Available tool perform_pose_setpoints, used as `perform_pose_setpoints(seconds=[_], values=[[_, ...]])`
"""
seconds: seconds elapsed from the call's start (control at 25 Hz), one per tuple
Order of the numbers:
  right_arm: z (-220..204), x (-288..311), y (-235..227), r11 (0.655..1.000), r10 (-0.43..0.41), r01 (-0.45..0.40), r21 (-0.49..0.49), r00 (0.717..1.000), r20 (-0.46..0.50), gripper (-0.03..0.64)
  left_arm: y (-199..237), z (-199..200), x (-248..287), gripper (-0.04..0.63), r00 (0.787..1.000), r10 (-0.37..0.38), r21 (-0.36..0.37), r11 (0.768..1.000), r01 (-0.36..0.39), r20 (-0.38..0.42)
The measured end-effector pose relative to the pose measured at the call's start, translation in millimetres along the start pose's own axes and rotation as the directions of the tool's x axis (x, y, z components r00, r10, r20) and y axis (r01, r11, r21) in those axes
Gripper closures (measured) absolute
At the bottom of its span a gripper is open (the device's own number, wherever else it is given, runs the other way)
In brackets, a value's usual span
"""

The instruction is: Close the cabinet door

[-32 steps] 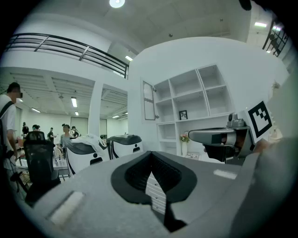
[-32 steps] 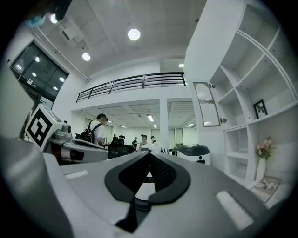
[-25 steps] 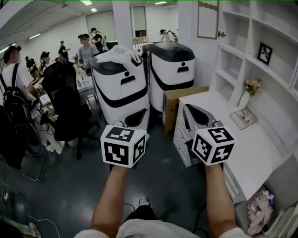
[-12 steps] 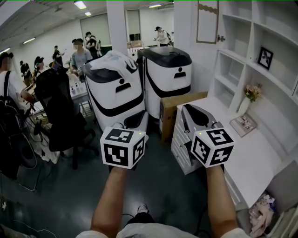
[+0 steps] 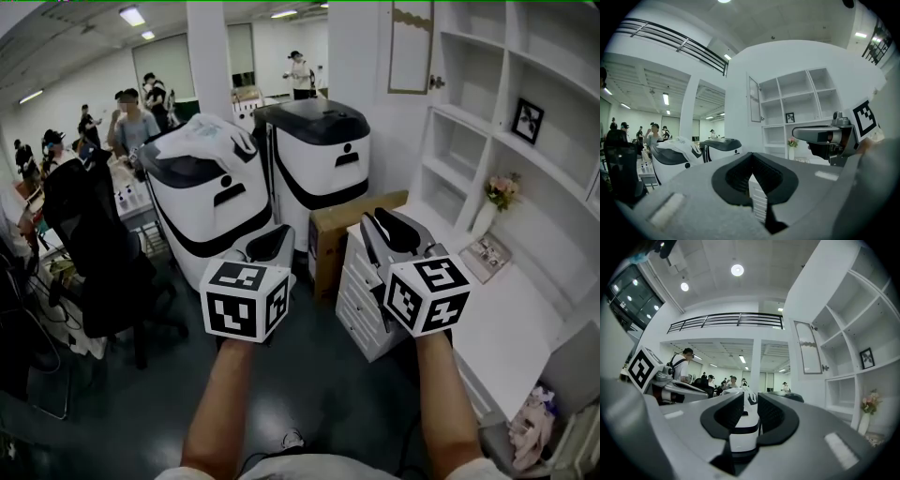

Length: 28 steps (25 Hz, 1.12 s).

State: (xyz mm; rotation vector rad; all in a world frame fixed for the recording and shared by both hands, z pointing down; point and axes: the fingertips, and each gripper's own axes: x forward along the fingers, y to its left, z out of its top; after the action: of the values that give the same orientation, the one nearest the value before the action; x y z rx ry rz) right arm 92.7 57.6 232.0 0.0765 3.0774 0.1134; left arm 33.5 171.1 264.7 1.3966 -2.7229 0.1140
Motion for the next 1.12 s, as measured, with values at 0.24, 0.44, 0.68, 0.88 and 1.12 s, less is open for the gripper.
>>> perform_pose_setpoints(seconds=[0.24, 0.44, 0.68, 0.88, 1.12], values=[[2, 34, -7, 0.999, -0.051, 0.051, -0.012, 0.999, -0.001, 0.502, 31, 1, 30, 0.598, 0.999, -0.05, -0.005, 0.999, 0.05, 0.004], [3, 58, -8, 0.995, -0.097, 0.097, -0.014, 0.995, -0.008, 0.454, 52, 1, 50, 0.598, 0.994, -0.104, -0.009, 0.994, 0.105, 0.01], [-1, 74, -11, 0.99, -0.138, 0.137, -0.017, 0.99, -0.026, 0.44, 65, 0, 66, 0.598, 0.989, -0.148, -0.015, 0.989, 0.148, 0.017], [-1, 83, -15, 0.986, -0.165, 0.165, -0.005, 0.986, -0.019, 0.41, 72, -4, 76, 0.598, 0.985, -0.173, -0.031, 0.984, 0.173, 0.019], [7, 92, -24, 0.984, -0.18, 0.18, 0.013, 0.984, 0.01, 0.382, 82, -3, 89, 0.598, 0.984, -0.174, -0.043, 0.984, 0.175, 0.024]])
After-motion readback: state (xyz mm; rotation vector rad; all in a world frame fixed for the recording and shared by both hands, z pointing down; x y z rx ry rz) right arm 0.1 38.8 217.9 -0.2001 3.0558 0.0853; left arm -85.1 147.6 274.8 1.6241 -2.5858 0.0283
